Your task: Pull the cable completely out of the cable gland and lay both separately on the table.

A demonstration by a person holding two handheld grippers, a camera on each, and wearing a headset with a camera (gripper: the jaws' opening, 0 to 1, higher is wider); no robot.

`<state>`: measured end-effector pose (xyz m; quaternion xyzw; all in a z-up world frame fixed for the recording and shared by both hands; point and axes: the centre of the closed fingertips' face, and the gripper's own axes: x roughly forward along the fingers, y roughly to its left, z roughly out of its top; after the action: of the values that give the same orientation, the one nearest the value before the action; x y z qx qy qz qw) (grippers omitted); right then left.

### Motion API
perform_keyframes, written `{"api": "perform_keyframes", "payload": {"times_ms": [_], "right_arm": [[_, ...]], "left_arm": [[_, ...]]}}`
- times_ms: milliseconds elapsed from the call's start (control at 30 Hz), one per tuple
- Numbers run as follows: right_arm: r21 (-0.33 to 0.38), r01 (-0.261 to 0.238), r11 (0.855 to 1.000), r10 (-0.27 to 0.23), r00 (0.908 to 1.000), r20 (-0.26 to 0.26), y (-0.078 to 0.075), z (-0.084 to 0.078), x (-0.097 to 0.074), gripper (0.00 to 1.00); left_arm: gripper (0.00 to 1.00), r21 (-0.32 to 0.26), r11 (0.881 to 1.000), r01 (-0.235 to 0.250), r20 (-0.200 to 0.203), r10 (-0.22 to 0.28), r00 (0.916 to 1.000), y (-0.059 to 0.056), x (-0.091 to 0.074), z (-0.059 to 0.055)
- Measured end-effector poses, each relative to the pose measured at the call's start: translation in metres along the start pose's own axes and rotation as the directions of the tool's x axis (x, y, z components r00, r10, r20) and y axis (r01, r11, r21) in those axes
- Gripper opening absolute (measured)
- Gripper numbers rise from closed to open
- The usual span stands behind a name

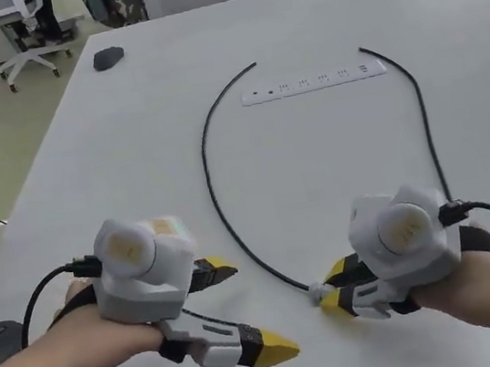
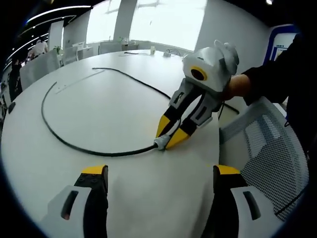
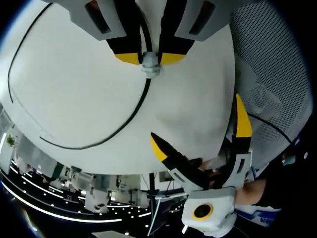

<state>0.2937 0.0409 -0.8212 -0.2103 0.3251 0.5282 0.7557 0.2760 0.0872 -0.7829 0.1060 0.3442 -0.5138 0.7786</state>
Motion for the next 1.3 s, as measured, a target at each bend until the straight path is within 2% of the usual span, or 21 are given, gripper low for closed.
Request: {"api": "perform_keyframes", "payload": {"times_ms": [33, 100, 133, 200, 233, 267, 300, 367, 433, 467, 533, 600, 633, 667, 733, 800, 833, 933, 1000, 1167, 1300], "right_arm": [[-0.044, -0.002, 0.999, 0.002, 1.0, 0.001, 0.0, 0.001, -0.004, 0.08], [-0.033, -0.033, 0.999, 0.033, 0.9994, -0.008, 0.005, 0.0, -0.013, 0.08], [-0.029, -0.053, 0.998, 0.053, 0.9986, -0.001, 0.009, -0.001, -0.018, 0.08], [-0.042, -0.054, 0.998, 0.054, 0.9985, 0.008, 0.011, -0.002, -0.025, 0.08], [-0.053, -0.076, 0.996, 0.076, 0.9971, 0.003, 0.016, -0.005, -0.029, 0.08], [-0.052, -0.077, 0.996, 0.077, 0.997, -0.001, 0.017, -0.007, -0.032, 0.07], [-0.099, -0.11, 0.989, 0.112, 0.9937, 0.011, 0.023, -0.007, -0.036, 0.08], [-0.102, -0.108, 0.989, 0.11, 0.9938, 0.015, 0.026, -0.009, -0.043, 0.07], [-0.187, -0.136, 0.973, 0.15, 0.9868, 0.061, 0.037, -0.001, -0.052, 0.07], [-0.172, -0.123, 0.977, 0.134, 0.9893, 0.057, 0.038, -0.002, -0.056, 0.07], [-0.228, -0.142, 0.963, 0.167, 0.9815, 0.093, 0.046, 0.005, -0.063, 0.07], [-0.235, -0.151, 0.96, 0.181, 0.9773, 0.11, 0.052, 0.008, -0.069, 0.07], [-0.25, -0.16, 0.955, 0.194, 0.9735, 0.12, 0.055, 0.011, -0.071, 0.07], [-0.25, -0.151, 0.956, 0.186, 0.9753, 0.12, 0.055, 0.011, -0.072, 0.07], [-0.275, -0.155, 0.949, 0.193, 0.9741, 0.118, 0.058, 0.011, -0.073, 0.07], [-0.273, -0.163, 0.948, 0.201, 0.9724, 0.118, 0.059, 0.012, -0.072, 0.07], [-0.276, -0.162, 0.948, 0.201, 0.9719, 0.122, 0.058, 0.013, -0.072, 0.07], [-0.279, -0.161, 0.947, 0.202, 0.9715, 0.125, 0.058, 0.014, -0.072, 0.07], [-0.277, -0.163, 0.947, 0.205, 0.9697, 0.133, 0.058, 0.016, -0.072, 0.07], [-0.293, -0.164, 0.942, 0.212, 0.9674, 0.139, 0.059, 0.019, -0.072, 0.07], [-0.294, -0.166, 0.941, 0.215, 0.9664, 0.141, 0.059, 0.019, -0.073, 0.07]], "left_arm": [[0.87, 0.0, 1.0, 0.009, -0.004, -0.009, 1.0, -0.002, 0.001, 0.0], [0.81, -0.027, 0.999, 0.047, -0.004, -0.048, 0.9989, -0.009, 0.002, 0.0], [0.79, -0.046, 0.996, 0.08, 0.011, -0.08, 0.9967, -0.016, 0.003, 0.003], [0.85, -0.025, 0.995, 0.101, 0.067, -0.099, 0.9929, -0.022, 0.006, 0.013], [0.89, -0.018, 0.995, 0.1, 0.081, -0.098, 0.9919, -0.023, 0.008, 0.016], [0.89, -0.019, 0.995, 0.098, 0.077, -0.097, 0.9924, -0.024, 0.009, 0.017], [0.84, -0.022, 0.994, 0.11, 0.084, -0.108, 0.9906, -0.025, 0.01, 0.019], [0.74, -0.059, 0.984, 0.167, 0.114, -0.159, 0.9806, -0.034, 0.013, 0.028], [0.66, -0.091, 0.97, 0.227, 0.147, -0.212, 0.966, -0.045, 0.016, 0.038], [0.62, -0.089, 0.965, 0.245, 0.152, -0.23, 0.9614, -0.049, 0.017, 0.041], [0.56, -0.073, 0.96, 0.272, 0.149, -0.259, 0.9544, -0.056, 0.021, 0.044], [0.52, -0.049, 0.942, 0.333, 0.136, -0.324, 0.9362, -0.068, 0.023, 0.041], [0.51, -0.022, 0.929, 0.37, 0.146, -0.363, 0.9204, -0.076, 0.023, 0.04], [0.5, -0.017, 0.927, 0.374, 0.152, -0.367, 0.9175, -0.077, 0.024, 0.041], [0.44, -0.028, 0.911, 0.412, 0.17, -0.402, 0.8999, -0.085, 0.024, 0.043], [0.4, -0.027, 0.905, 0.424, 0.186, -0.412, 0.8919, -0.087, 0.025, 0.045], [0.38, -0.038, 0.905, 0.424, 0.201, -0.409, 0.8903, -0.086, 0.026, 0.047], [0.3, -0.048, 0.913, 0.406, 0.205, -0.388, 0.8983, -0.08, 0.027, 0.047], [0.24, -0.053, 0.914, 0.403, 0.206, -0.385, 0.8996, -0.078, 0.026, 0.047], [0.24, -0.051, 0.912, 0.407, 0.209, -0.388, 0.8975, -0.079, 0.023, 0.046], [0.16, -0.071, 0.913, 0.402, 0.215, -0.38, 0.8996, -0.078, 0.023, 0.045]]}}
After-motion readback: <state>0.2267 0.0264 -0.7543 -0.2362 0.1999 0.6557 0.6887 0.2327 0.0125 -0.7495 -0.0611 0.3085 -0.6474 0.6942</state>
